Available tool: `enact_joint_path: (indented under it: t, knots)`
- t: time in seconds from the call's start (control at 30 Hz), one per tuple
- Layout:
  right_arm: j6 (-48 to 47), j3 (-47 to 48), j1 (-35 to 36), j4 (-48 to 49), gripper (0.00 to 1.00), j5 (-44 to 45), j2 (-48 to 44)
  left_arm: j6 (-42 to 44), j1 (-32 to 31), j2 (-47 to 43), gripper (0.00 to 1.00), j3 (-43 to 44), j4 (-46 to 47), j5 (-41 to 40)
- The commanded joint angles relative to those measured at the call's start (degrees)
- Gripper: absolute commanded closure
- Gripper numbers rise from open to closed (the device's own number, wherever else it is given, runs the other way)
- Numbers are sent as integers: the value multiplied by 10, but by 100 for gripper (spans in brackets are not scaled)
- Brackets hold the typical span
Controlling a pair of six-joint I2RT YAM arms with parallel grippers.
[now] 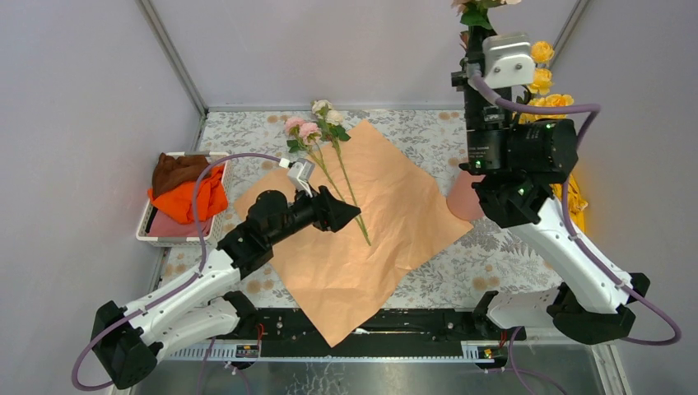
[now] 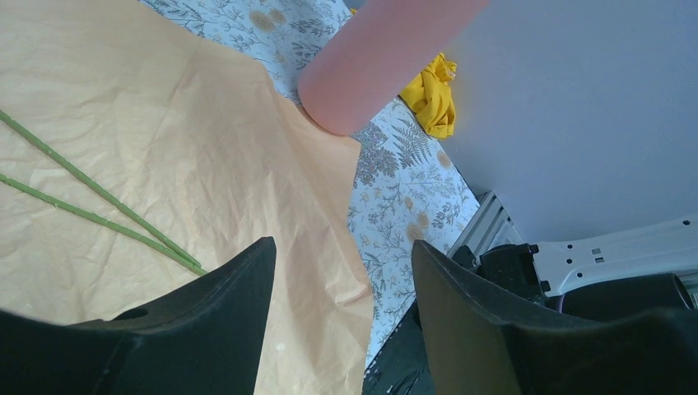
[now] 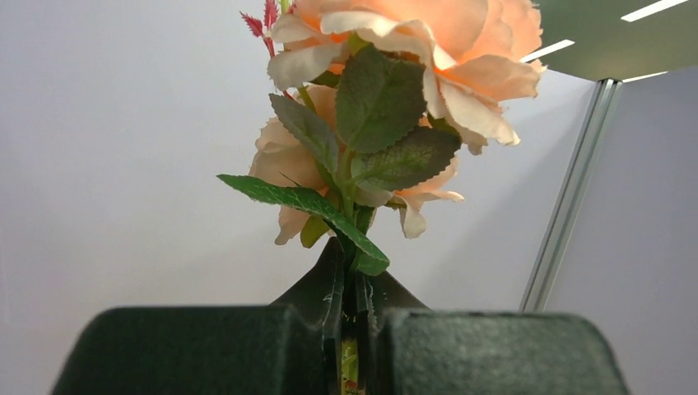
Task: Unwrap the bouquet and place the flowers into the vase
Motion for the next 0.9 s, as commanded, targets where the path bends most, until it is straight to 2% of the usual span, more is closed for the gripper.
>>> enact_joint_path:
  t: [0.0, 0.23, 0.47, 0.67, 0.87]
  knots:
    - [-68, 25, -4, 80, 100, -7, 8, 2, -4, -12, 32, 0, 20, -10]
    - [-34, 14, -52, 70, 100, -19, 16, 6, -3, -23, 32, 0, 14, -17]
    - [98, 8, -175, 13, 100, -55, 26, 7, -3, -22, 32, -1, 12, -19]
    - [171, -9, -223, -4, 100, -80, 35, 10, -4, -16, 31, 0, 11, -20]
    - [287, -33, -293, -29, 100, -119, 34, 13, -4, -10, 31, 1, 11, -21]
